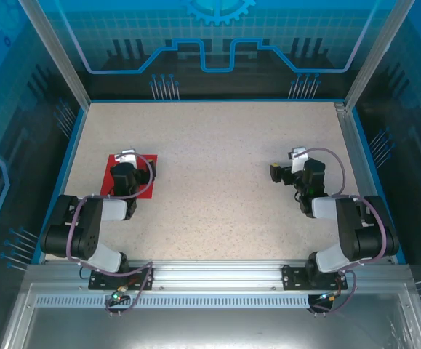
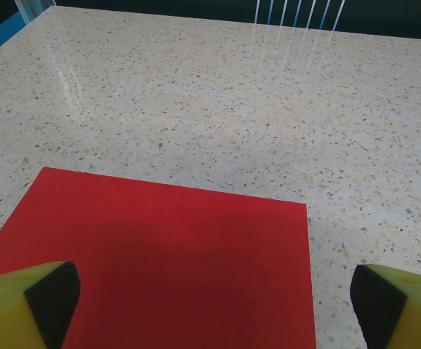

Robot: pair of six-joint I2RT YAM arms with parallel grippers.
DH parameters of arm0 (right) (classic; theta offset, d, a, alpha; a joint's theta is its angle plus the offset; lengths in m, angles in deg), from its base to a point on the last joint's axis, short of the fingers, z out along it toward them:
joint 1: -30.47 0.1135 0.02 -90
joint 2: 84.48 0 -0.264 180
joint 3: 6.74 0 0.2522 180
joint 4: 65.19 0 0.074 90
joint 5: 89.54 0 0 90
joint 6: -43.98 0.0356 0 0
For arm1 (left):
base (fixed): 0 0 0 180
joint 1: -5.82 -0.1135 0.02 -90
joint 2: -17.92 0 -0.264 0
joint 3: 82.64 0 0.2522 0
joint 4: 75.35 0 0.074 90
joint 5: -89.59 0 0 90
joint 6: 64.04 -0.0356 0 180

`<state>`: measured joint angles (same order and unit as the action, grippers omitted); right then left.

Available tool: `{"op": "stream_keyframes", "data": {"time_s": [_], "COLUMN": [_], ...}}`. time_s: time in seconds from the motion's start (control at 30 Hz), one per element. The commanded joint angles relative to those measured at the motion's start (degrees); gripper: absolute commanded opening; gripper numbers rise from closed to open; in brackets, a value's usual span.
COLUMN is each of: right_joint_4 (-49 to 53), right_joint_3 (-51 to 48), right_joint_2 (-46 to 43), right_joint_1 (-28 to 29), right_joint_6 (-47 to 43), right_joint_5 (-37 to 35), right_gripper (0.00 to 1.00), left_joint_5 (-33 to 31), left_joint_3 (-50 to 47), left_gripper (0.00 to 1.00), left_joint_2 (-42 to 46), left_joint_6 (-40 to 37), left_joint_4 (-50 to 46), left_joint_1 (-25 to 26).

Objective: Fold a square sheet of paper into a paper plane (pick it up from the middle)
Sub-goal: Move the square sheet of paper to the center of the table.

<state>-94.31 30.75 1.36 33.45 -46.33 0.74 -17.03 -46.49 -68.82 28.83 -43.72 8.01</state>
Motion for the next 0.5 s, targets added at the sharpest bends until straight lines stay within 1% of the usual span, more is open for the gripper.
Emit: {"op": "stream_keyframes", "data": {"time_s": [0.0,0.47], "right_joint_4": [0.16,0.42], "right_joint_3": [1.17,1.32], "right_joint_2": [0.29,0.33], "right_joint_1": [-0.35,-0.71], "right_joint_6": [-0.66,-0.3], "right_joint_5": [-0.24,0.23], "right_gripper": [0.99,0.99], "left_joint_5": [0.76,0.95], "left_joint_3": [0.33,0.29], "left_gripper": [0.99,0.99], "left_joint_2": [-0.05,-0.05], "left_joint_6": [-0.41,-0.53], "left_joint_4": [1.61,1.55], "left_joint_1": [0.26,0.24]}}
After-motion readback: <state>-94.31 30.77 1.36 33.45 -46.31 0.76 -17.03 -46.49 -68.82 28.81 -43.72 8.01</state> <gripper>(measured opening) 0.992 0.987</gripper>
